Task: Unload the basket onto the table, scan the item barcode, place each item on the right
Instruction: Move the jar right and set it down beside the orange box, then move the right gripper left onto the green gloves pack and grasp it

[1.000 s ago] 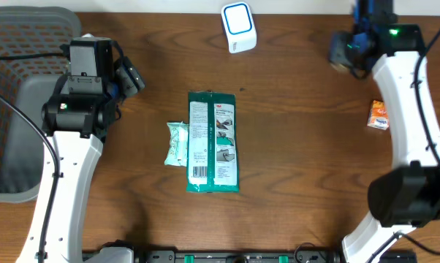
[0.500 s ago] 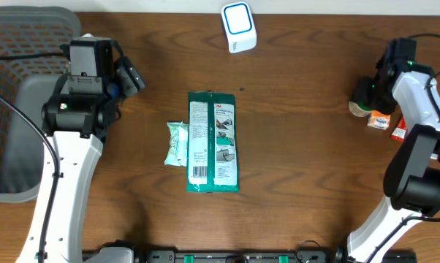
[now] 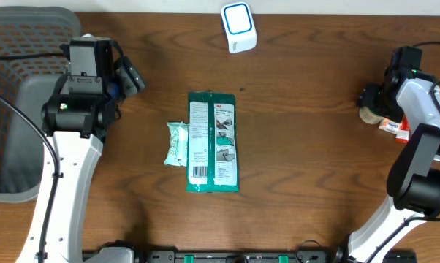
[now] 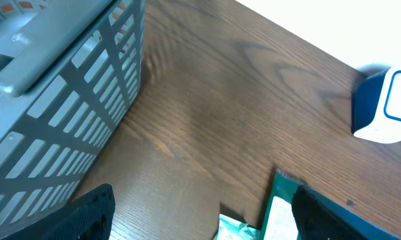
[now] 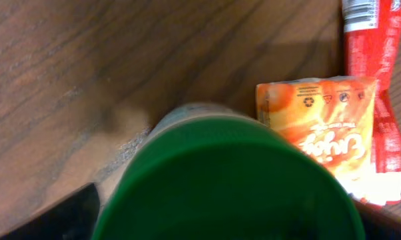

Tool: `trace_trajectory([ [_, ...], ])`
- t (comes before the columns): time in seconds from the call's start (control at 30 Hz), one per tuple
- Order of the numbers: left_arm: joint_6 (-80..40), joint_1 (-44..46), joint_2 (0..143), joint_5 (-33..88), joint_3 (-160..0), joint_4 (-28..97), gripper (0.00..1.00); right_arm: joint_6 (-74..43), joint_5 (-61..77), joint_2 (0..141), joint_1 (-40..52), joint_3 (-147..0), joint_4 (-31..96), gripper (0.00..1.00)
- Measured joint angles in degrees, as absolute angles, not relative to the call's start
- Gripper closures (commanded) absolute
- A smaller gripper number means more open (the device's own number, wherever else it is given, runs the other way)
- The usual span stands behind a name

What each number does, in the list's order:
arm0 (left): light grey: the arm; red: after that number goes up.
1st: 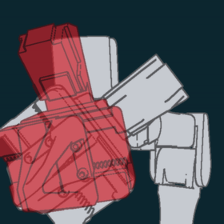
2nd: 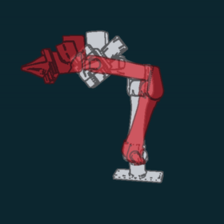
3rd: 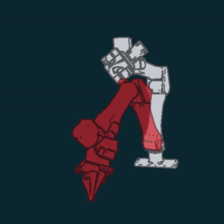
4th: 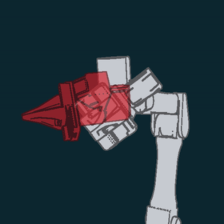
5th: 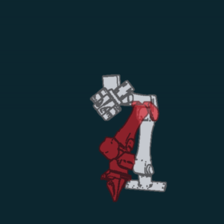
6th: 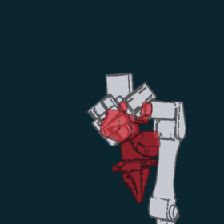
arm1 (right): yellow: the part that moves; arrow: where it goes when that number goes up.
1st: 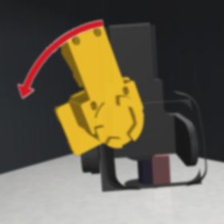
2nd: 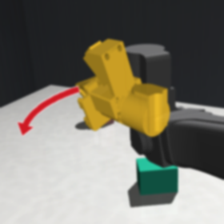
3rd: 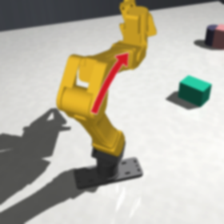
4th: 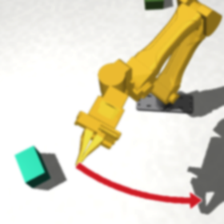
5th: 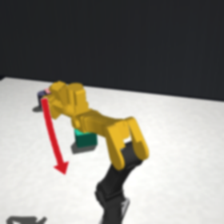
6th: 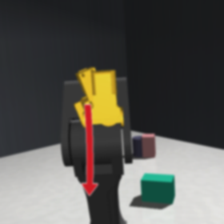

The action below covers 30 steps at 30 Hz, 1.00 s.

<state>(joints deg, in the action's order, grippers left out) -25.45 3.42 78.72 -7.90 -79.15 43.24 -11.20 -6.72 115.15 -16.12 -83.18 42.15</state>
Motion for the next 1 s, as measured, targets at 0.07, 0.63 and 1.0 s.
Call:
trace_trajectory([
  [0.07, -25.45, 3.42, 78.72, -7.9, -79.15, 43.24, 0.15, -11.29, -6.59, 115.15, -16.05, -83.77, 43.33, 0.01],
  [0.63, -25.45, 3.42, 78.72, -7.9, -79.15, 43.24, 0.15, -11.29, 5.87, 102.72, -0.69, -103.53, 66.35, 0.01],
  [1.0, -25.45, 3.42, 78.72, -7.9, -79.15, 43.22, 0.15, -14.04, 20.73, 102.8, 16.69, -97.82, 58.5, 0.01],
])
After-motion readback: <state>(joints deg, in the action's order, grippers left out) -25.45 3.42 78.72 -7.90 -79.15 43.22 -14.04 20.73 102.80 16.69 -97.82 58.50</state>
